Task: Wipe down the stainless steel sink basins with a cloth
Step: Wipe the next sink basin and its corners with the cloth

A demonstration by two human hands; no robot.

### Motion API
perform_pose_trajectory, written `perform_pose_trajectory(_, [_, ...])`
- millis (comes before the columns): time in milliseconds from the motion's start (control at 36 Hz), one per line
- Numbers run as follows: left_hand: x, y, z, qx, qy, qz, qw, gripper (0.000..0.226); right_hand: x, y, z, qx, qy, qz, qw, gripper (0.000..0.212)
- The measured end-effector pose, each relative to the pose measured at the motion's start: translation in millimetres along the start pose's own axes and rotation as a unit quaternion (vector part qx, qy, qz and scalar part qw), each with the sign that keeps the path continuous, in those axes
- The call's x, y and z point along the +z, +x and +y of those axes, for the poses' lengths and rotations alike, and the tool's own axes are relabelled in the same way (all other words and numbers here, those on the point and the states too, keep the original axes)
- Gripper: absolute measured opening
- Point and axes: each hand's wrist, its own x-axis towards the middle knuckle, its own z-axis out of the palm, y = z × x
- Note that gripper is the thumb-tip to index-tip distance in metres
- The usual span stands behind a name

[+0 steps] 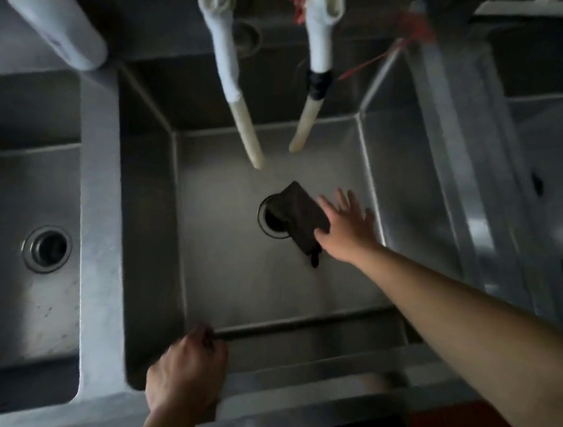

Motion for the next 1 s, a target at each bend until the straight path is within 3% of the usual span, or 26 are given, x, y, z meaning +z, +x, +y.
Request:
perform_pose_trajectory(83, [-3.9,18.2,2.1,0.058,-0.005,-0.101,0.993,0.046,-53.9,-12.7,30.8,-0.034,-0.088,0.094,0.991,0.071])
perform_pose_trajectory(139, [-5.9,35.5,3.6,0.129,-0.034,-0.085,0.987,0.043,-85.5,-20.1,53.2,-0.047,-0.136,0.130,0.981,0.068])
perform_pose_trajectory(222, [-1.8,58.7,11.8,0.045,-0.094,-0.092,0.990,0.027,-121.5,-29.1,85.7,-0.063,-0.185,0.158,0.968,0.065])
perform_pose_trajectory(306, [6.8,82.8,37.0,0.035,-0.134,-0.060,0.989,0.036,-146.0,-28.1,108.2,-0.059,-0.185,0.179,0.964,0.069])
perform_pose_trajectory(472, [32.2,108.0,134.8,0.124,-0.103,-0.030,0.986,0.068,-154.3,-5.8,123.1,-0.116,-0.199,0.183,0.956,0.075])
perform_pose_trajectory(639, [70.0,127.7,227.2,0.171,-0.079,0.015,0.982,0.078,-127.8,5.7,136.2,-0.068,-0.211,0.203,0.954,0.078])
perform_pose_trajectory(806, [95.9,168.6,275.4,0.102,-0.074,0.017,0.992,0.077,-123.4,7.6,133.7,-0.053,-0.203,0.246,0.946,0.077])
perform_pose_trajectory(1000, [120.5,208.3,325.0,-0.022,-0.216,0.142,0.966,0.084,-121.0,17.1,136.3,-0.065,-0.230,0.264,0.934,0.073])
